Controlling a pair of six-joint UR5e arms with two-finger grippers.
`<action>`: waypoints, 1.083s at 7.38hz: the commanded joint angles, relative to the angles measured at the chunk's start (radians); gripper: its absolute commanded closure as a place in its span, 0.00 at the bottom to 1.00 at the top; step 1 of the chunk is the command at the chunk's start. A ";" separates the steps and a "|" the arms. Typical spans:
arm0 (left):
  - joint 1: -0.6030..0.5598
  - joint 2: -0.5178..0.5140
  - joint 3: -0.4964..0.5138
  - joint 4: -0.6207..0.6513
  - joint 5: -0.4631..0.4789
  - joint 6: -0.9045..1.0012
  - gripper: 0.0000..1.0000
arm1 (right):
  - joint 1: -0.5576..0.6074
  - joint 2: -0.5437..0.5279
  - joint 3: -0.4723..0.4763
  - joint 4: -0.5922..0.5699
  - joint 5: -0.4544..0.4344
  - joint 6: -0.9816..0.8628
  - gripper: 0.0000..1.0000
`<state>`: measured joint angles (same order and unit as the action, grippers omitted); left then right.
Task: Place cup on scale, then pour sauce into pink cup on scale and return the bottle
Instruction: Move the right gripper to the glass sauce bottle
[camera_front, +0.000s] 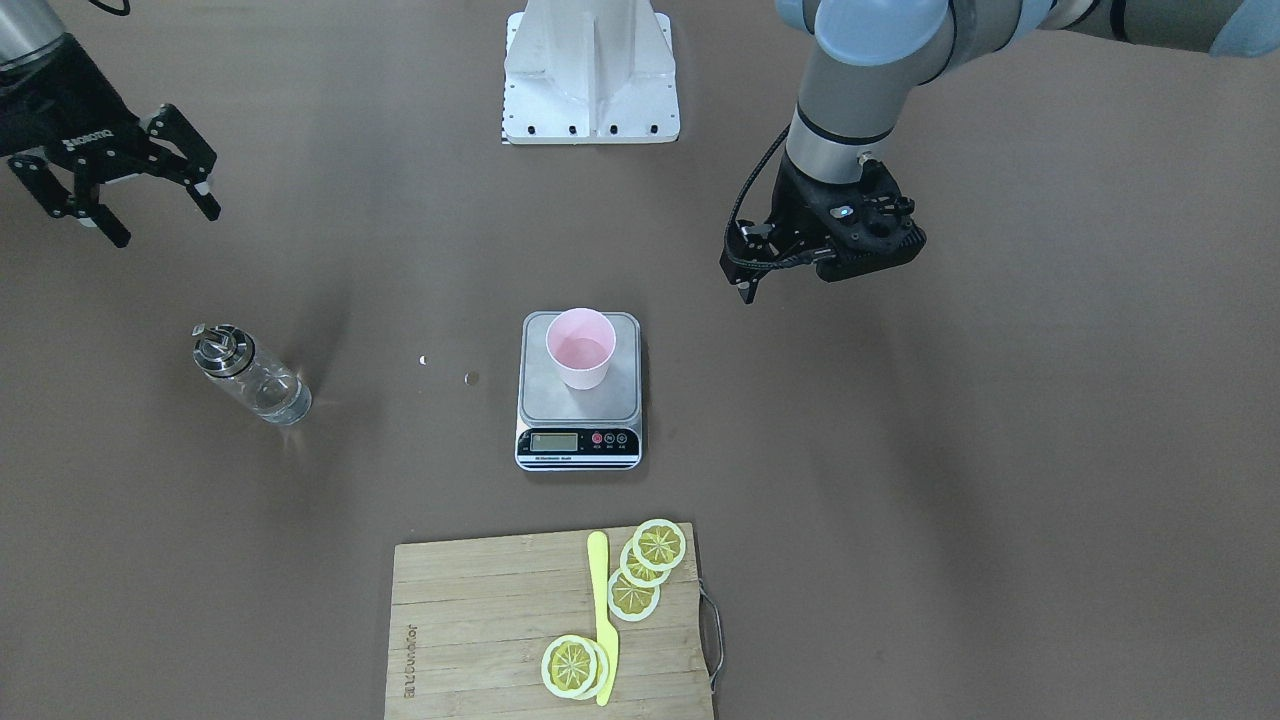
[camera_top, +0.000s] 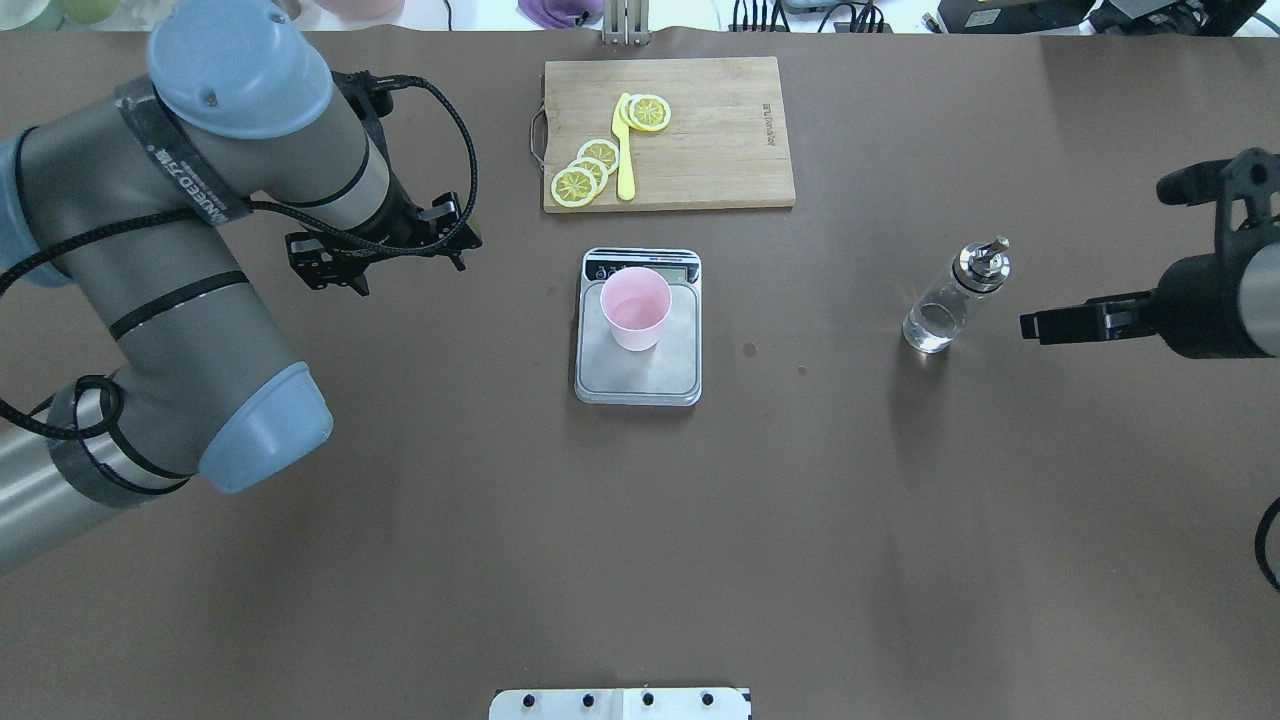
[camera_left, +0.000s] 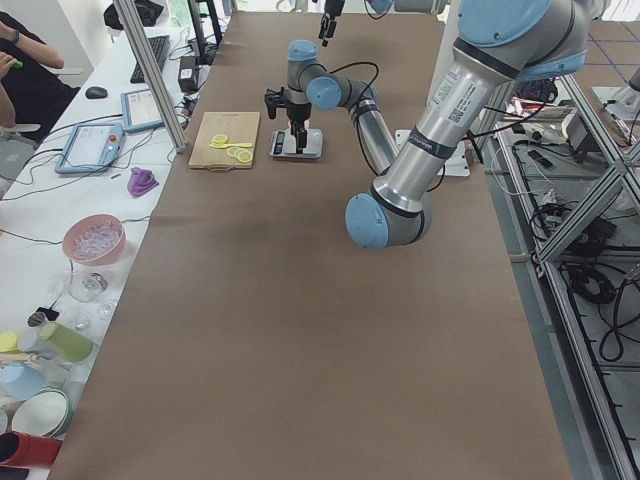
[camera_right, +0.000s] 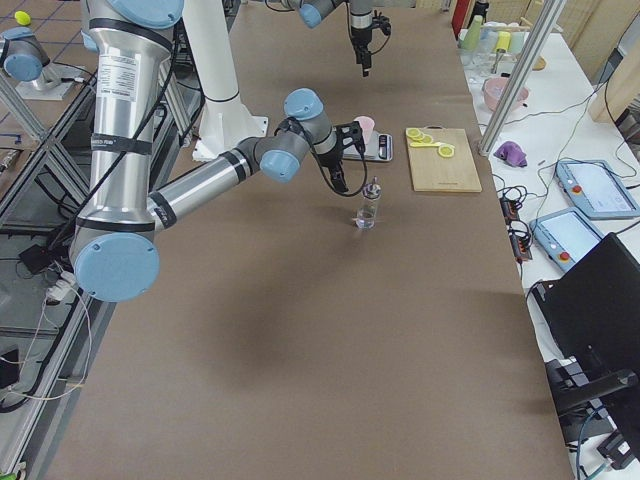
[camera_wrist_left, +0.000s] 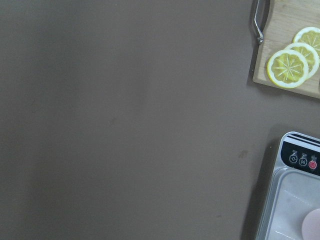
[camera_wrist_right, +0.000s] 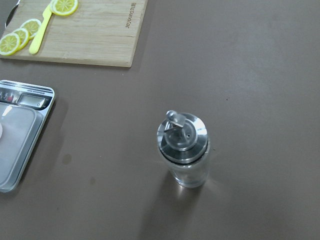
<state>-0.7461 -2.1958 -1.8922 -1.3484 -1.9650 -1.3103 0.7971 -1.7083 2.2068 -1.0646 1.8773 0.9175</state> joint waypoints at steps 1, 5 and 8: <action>-0.001 0.005 0.002 0.000 0.000 0.000 0.02 | -0.120 -0.048 -0.001 0.054 -0.173 0.049 0.01; 0.001 0.010 0.004 -0.002 0.003 0.000 0.02 | -0.246 -0.048 -0.109 0.138 -0.413 0.069 0.02; 0.001 0.010 0.007 -0.003 0.003 0.000 0.02 | -0.285 -0.048 -0.203 0.278 -0.545 0.069 0.06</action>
<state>-0.7455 -2.1859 -1.8868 -1.3502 -1.9621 -1.3100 0.5299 -1.7612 2.0378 -0.8284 1.3930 0.9852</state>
